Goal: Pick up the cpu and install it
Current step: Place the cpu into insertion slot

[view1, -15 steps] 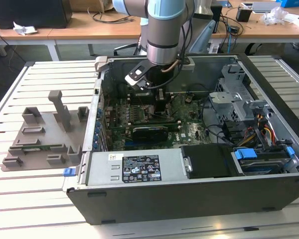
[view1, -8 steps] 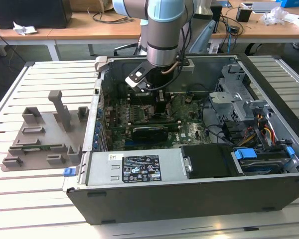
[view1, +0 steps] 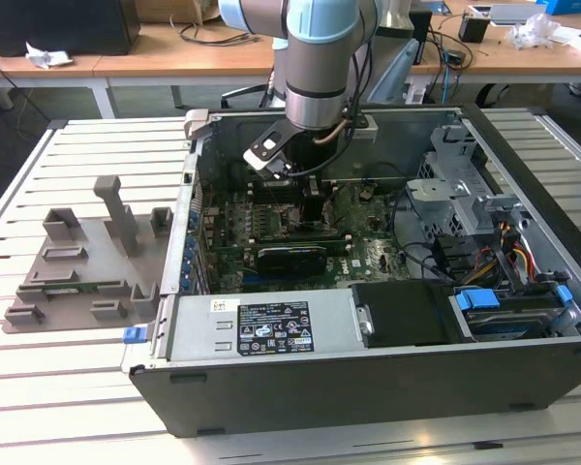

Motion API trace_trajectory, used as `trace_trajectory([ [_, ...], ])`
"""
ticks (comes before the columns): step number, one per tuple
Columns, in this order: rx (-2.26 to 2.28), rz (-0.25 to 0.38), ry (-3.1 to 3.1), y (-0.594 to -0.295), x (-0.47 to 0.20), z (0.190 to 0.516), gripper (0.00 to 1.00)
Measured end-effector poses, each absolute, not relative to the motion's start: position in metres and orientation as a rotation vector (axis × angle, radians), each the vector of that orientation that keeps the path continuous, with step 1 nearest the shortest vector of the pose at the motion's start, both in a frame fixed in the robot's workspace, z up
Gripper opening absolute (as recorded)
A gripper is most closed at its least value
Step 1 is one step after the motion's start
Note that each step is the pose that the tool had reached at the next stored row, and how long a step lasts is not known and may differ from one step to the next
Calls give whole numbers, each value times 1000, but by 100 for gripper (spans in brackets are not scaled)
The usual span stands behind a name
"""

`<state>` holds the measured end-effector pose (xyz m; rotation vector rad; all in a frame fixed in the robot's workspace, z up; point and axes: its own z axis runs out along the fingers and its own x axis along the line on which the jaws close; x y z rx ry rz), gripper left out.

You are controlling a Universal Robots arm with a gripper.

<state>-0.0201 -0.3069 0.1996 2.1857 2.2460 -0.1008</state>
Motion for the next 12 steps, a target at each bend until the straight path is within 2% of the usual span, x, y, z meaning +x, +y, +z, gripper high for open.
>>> trace_trajectory([
  [8,2186,-101,2246,-306,-20,210,67],
  [9,2186,-100,2246,-306,-20,210,60],
  [10,2186,-100,2246,-306,-20,210,48],
  [11,2186,-100,2246,-306,-20,210,48],
  [12,2186,-100,2246,-306,-20,210,42],
])
